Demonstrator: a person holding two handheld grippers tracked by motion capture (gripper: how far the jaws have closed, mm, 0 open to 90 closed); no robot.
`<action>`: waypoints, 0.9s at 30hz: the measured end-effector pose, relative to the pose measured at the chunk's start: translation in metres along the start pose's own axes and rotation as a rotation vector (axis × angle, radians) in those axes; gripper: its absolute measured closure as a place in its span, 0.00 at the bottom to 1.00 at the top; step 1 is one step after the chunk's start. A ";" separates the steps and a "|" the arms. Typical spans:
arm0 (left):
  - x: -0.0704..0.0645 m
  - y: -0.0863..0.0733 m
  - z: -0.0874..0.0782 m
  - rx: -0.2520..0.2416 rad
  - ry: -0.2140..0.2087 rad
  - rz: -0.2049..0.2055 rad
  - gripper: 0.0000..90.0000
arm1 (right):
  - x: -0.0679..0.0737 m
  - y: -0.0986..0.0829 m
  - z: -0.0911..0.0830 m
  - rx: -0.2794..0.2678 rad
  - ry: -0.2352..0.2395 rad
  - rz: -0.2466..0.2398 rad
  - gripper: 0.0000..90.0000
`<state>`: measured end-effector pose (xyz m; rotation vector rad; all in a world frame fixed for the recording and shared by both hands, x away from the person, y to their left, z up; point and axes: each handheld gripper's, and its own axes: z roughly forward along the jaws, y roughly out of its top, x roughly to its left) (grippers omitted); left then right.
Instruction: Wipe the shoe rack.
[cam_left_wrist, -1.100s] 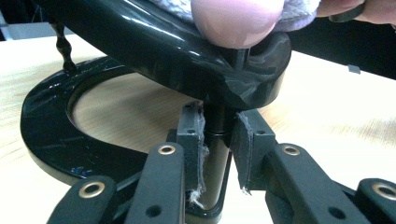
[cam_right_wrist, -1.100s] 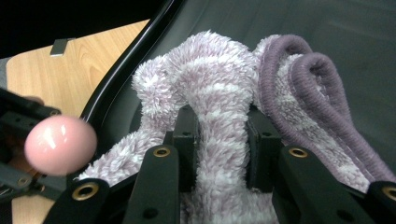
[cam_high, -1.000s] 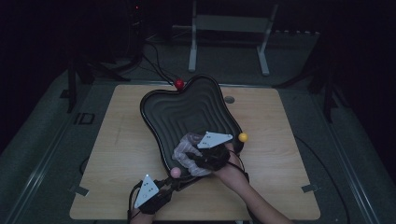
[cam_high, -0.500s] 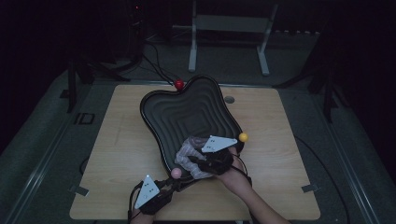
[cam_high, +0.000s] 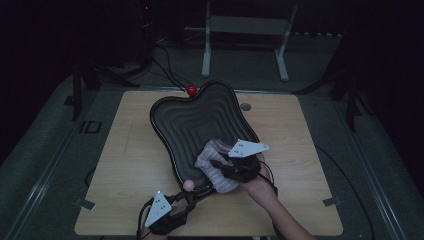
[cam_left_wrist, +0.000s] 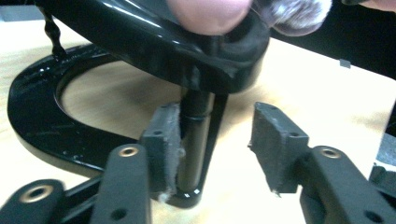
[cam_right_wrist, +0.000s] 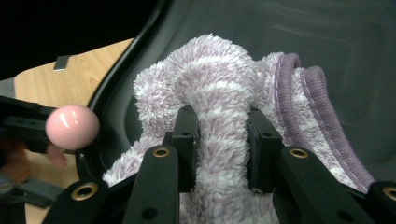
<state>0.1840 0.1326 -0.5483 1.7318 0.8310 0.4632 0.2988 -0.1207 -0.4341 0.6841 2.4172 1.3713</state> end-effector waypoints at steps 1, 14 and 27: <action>-0.001 0.000 -0.002 0.011 -0.001 -0.008 0.57 | 0.000 0.000 0.000 0.000 0.000 0.000 0.77; -0.011 0.018 -0.040 -0.101 0.066 0.025 0.58 | -0.016 -0.007 -0.029 -0.029 -0.056 0.024 0.77; -0.002 0.052 -0.024 -0.140 0.048 0.085 0.57 | -0.015 -0.011 -0.038 -0.044 -0.059 0.042 0.78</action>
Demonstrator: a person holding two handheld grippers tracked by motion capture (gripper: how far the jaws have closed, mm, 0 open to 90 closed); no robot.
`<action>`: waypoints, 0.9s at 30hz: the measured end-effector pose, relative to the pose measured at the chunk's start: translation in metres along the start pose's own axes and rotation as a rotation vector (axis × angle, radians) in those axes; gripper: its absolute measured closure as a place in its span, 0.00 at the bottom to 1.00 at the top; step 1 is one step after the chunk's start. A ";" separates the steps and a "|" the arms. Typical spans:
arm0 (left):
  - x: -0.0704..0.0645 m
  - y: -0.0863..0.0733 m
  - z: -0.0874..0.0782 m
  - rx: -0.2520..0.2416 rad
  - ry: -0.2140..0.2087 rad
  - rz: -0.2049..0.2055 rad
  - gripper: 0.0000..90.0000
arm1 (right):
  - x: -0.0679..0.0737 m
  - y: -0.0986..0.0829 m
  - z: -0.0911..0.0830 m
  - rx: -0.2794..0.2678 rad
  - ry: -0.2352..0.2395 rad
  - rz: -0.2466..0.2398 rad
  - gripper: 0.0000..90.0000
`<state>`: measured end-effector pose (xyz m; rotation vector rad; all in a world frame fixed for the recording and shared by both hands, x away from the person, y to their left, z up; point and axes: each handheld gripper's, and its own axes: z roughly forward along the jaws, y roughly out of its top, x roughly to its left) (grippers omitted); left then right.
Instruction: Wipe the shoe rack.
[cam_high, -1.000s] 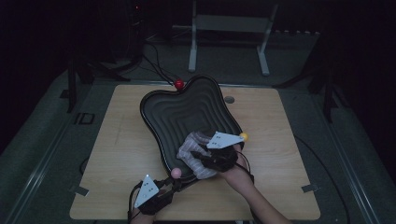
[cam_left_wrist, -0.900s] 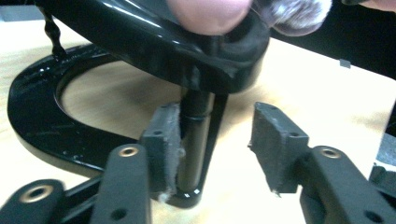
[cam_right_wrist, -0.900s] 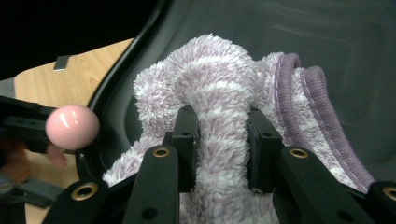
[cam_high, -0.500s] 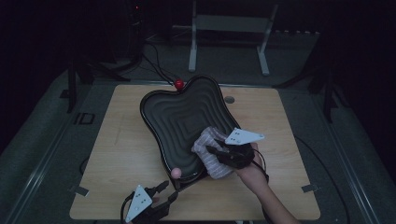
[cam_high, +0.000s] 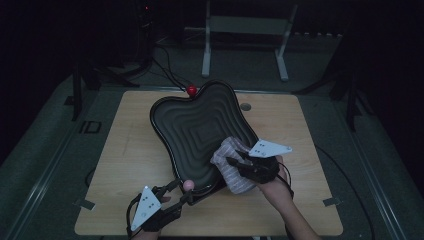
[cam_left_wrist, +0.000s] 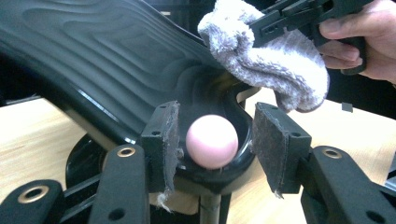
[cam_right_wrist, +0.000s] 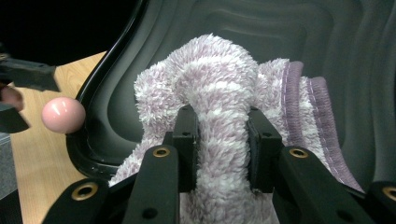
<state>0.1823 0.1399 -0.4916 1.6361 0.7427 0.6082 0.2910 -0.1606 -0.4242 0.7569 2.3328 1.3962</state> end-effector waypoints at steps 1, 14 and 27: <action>0.000 0.000 0.003 0.004 -0.002 0.006 0.57 | 0.000 0.000 0.000 -0.002 0.001 0.002 0.78; 0.004 -0.004 0.020 0.022 -0.027 0.025 0.66 | 0.003 0.004 -0.009 -0.031 0.008 0.000 0.78; 0.014 -0.004 0.019 0.023 -0.014 0.011 0.67 | 0.004 -0.009 -0.024 -0.024 -0.025 0.067 0.78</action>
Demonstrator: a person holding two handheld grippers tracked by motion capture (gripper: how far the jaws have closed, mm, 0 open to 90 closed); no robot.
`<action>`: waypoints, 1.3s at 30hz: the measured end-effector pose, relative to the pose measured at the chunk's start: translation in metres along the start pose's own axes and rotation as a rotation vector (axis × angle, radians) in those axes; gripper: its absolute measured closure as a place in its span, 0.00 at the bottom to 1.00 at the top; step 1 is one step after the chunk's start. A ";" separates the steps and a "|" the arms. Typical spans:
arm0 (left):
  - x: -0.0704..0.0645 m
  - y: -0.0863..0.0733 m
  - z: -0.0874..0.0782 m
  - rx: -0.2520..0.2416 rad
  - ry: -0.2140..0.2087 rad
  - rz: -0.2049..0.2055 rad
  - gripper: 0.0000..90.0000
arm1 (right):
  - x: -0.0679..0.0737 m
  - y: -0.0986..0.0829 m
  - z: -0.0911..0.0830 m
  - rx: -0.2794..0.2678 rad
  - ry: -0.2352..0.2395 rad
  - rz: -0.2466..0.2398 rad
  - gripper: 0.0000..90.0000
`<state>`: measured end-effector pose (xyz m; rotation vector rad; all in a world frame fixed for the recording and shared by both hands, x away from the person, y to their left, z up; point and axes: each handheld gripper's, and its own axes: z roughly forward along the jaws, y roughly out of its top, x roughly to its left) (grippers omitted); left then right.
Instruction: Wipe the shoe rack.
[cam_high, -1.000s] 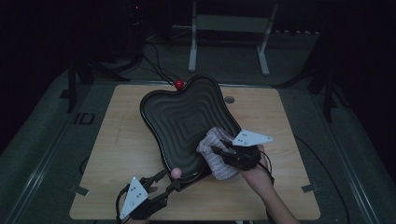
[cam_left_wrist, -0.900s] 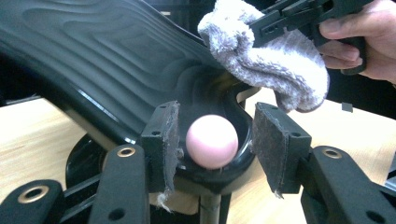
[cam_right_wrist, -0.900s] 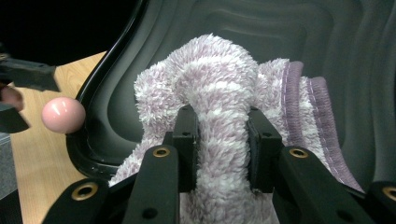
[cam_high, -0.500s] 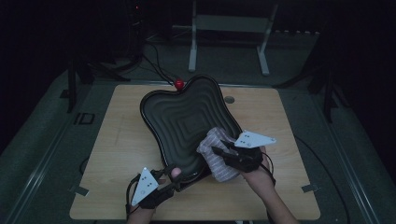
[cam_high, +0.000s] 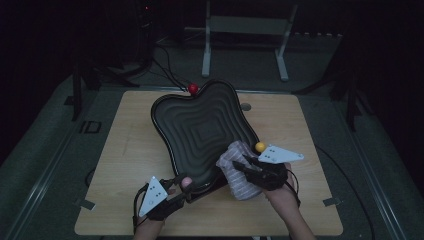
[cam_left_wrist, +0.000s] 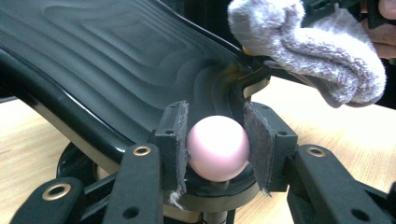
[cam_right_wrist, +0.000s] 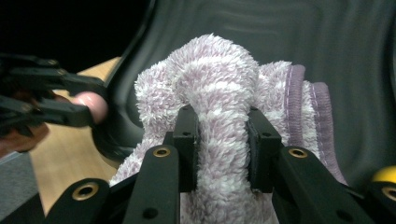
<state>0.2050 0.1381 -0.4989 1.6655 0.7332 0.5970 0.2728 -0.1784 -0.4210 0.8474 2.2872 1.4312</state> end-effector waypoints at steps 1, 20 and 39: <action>0.003 0.000 0.000 0.004 -0.013 -0.015 0.67 | -0.003 -0.002 -0.003 -0.005 -0.011 0.001 0.78; 0.004 0.001 0.007 0.044 0.044 0.031 0.63 | -0.064 -0.030 -0.056 -0.052 -0.225 0.096 0.78; 0.012 0.000 0.007 0.044 -0.017 0.039 0.67 | -0.076 -0.057 -0.019 0.073 -0.211 0.125 0.78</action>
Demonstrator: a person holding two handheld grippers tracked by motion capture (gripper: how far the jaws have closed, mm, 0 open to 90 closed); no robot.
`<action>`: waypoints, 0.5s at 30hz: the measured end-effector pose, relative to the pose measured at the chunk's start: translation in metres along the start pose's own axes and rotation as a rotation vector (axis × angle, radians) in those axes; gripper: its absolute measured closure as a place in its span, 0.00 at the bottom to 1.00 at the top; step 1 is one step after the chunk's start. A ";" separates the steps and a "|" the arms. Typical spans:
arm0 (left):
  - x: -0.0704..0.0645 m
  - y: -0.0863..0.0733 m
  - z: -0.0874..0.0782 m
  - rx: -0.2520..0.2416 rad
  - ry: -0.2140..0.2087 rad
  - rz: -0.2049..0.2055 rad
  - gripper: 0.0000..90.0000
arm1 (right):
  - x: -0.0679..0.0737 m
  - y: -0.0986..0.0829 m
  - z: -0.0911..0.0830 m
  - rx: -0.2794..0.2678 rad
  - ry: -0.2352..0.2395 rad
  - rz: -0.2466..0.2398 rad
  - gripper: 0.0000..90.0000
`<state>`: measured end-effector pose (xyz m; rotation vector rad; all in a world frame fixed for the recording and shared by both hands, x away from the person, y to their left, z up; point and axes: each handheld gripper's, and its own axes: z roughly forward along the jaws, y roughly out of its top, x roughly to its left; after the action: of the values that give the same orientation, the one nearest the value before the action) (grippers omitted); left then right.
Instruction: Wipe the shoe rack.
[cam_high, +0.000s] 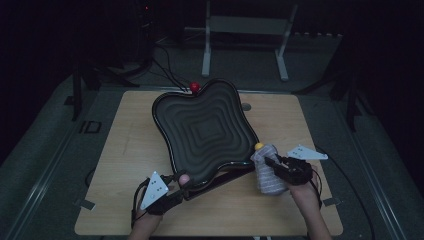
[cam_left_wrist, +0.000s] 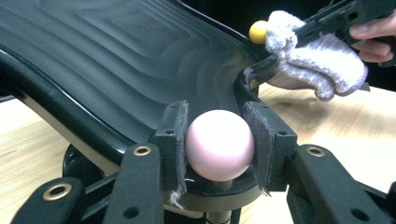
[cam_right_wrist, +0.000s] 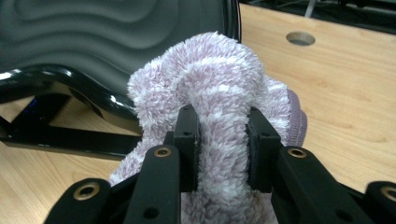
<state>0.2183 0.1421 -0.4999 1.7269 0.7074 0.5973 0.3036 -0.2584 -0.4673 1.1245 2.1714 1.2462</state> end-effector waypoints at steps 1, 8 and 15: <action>0.001 0.000 0.000 -0.003 -0.005 -0.001 0.67 | -0.001 -0.001 0.001 0.007 0.000 0.002 0.78; 0.004 -0.001 0.000 -0.010 -0.025 -0.012 0.67 | -0.003 -0.011 0.014 0.051 -0.010 0.010 0.79; 0.002 -0.001 0.003 -0.014 -0.015 -0.015 0.67 | 0.002 -0.006 0.008 0.039 0.045 0.029 0.79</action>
<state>0.2217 0.1421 -0.5014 1.7098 0.7037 0.5765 0.3053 -0.2541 -0.4764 1.1575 2.2294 1.2580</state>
